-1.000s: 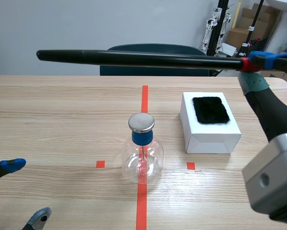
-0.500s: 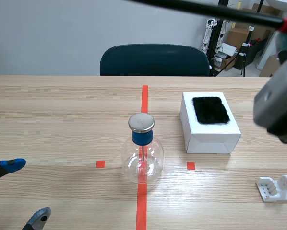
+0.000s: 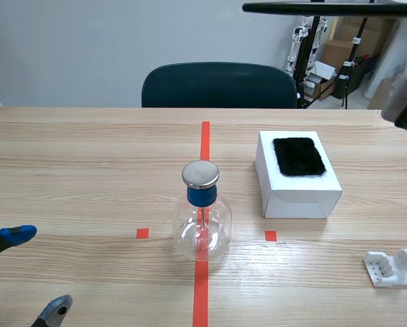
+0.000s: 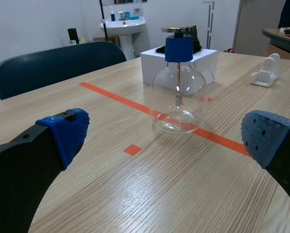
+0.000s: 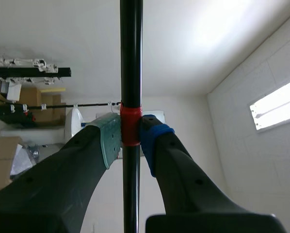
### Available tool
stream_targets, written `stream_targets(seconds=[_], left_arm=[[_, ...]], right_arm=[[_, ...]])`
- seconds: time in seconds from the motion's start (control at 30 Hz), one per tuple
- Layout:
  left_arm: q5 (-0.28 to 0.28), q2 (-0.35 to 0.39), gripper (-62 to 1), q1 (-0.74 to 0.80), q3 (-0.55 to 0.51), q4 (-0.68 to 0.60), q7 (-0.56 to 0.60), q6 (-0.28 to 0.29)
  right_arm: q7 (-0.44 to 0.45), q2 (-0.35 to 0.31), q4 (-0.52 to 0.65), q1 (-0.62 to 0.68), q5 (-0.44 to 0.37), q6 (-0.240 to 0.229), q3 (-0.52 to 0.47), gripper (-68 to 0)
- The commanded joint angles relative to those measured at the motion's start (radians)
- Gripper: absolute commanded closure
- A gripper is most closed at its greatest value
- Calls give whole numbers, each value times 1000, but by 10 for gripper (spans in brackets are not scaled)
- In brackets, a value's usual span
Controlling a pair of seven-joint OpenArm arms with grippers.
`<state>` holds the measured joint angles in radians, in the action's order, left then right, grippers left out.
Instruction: Do the electroscope experiment. rub the rod on the fur
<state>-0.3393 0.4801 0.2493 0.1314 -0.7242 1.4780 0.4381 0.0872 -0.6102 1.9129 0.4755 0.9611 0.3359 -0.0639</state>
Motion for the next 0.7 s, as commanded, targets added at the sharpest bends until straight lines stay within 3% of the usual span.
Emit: stream_targets(seconds=[0.0,0.1,0.23,0.4,0.67], left_arm=[[11,8,-623,0,-8,-14,21,0],[11,8,-623,0,-8,-14,21,0],[11,8,-623,0,-8,-14,21,0],[11,8,-623,0,-8,-14,21,0],[11,8,-623,0,-8,-14,21,0]], right_arm=[[0,-52,-17,-37,-3,15,-15,1],[35,-122,-97,-89,-3,7,-13,1],[96,-207,-203,-163,-3,-79,2,1],[103,-294,-334,-265,-2,-83,94,1],[109,-314,-510,-415,85,-82,224,1]])
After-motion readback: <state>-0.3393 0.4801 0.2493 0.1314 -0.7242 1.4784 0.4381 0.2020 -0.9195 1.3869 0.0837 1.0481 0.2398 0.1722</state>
